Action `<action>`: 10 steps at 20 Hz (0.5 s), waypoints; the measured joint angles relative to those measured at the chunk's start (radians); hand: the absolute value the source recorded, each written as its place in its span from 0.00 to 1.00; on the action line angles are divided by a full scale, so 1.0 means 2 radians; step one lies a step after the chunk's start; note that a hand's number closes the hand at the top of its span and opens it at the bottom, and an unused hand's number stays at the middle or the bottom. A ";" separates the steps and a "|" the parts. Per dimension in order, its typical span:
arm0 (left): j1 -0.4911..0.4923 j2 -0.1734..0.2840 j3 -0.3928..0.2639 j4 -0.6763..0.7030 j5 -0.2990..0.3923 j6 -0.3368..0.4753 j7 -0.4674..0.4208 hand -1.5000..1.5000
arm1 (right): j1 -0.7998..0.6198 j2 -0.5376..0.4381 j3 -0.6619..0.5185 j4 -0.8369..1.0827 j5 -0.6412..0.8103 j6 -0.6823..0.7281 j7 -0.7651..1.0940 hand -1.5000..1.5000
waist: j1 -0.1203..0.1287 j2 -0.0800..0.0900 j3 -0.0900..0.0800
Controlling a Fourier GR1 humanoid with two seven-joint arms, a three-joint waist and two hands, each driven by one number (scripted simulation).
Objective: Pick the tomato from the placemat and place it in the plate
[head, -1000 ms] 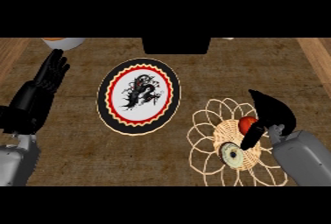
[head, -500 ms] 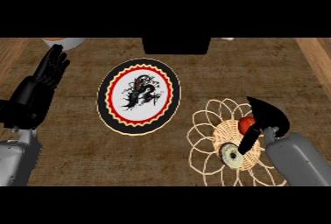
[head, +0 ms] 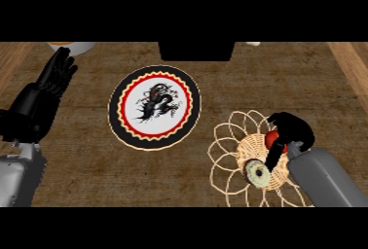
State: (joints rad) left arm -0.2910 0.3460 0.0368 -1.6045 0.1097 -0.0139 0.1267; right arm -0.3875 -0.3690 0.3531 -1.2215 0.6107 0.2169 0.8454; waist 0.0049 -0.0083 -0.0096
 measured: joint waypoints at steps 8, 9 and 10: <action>0.008 -0.013 -0.006 -0.009 -0.007 -0.001 -0.003 0.50 | -0.040 -0.014 0.018 0.048 0.086 -0.074 -0.092 1.00 | 0.010 0.006 0.004; 0.005 -0.016 -0.010 -0.011 -0.008 -0.003 -0.004 0.50 | -0.058 -0.021 0.022 0.053 0.088 -0.071 -0.119 1.00 | 0.018 0.009 0.005; 0.003 -0.017 -0.014 -0.011 -0.008 -0.005 -0.006 0.50 | -0.075 -0.028 0.026 0.055 0.088 -0.065 -0.148 1.00 | 0.028 0.013 0.005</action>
State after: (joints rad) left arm -0.2858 0.3123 0.0094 -1.6259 0.0928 -0.0248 0.1152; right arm -0.5372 -0.4241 0.4052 -1.1106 0.7866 0.0862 0.5497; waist 0.0601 0.0187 0.0010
